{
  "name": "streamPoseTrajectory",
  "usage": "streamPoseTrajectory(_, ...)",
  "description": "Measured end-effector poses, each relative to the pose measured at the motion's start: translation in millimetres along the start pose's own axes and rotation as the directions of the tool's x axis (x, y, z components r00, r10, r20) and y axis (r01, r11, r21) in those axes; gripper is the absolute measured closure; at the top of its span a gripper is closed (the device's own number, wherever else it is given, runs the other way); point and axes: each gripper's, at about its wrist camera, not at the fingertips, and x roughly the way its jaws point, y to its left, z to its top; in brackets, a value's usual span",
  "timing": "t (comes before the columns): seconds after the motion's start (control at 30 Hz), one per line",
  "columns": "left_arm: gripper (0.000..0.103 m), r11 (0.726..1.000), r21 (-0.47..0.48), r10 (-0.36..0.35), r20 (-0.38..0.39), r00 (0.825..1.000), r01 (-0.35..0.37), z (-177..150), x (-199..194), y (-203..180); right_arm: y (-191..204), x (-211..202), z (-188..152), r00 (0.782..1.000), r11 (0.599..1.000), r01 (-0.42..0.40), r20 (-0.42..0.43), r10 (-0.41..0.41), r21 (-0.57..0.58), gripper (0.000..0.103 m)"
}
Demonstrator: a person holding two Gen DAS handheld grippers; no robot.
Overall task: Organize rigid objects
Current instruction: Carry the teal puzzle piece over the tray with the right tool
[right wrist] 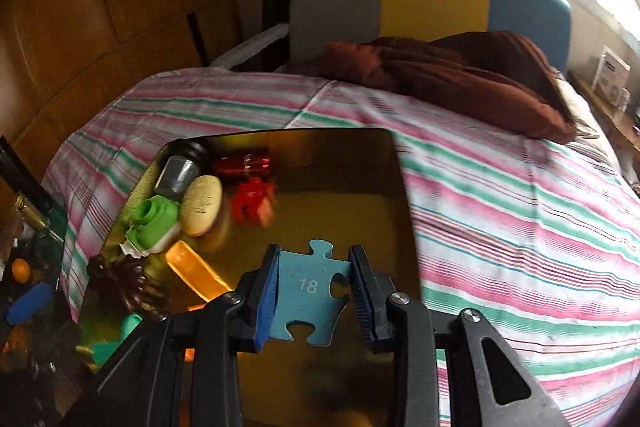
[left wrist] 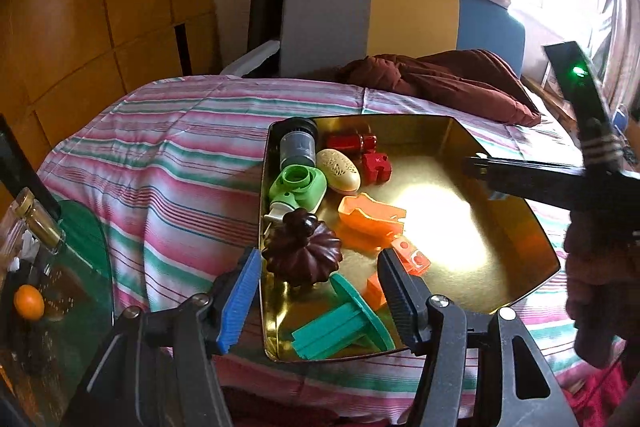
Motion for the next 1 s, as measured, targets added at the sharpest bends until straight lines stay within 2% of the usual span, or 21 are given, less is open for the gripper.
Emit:
streamPoseTrajectory(0.37, 0.042, 1.0, -0.024, 0.02, 0.0, 1.0, -0.02, 0.9, 2.0, 9.9, 30.9, 37.7, 13.9, 0.999, 0.999, -0.01, -0.048, 0.008, -0.032, 0.07)
streamPoseTrajectory(0.8, 0.042, 0.999, -0.037, 0.035, -0.001, 0.999, -0.035, 2.8, 2.3, 17.0, 40.0, 57.4, 16.4, 0.997, 0.999, 0.002, -0.08, -0.006, -0.049, 0.07)
streamPoseTrajectory(1.0, 0.041, 0.998, -0.038, 0.04, -0.009, 0.999, -0.04, 1.9, 4.6, 18.8, 40.3, 69.9, 13.9, 0.992, 0.998, 0.035, -0.122, -0.042, -0.06, 0.07)
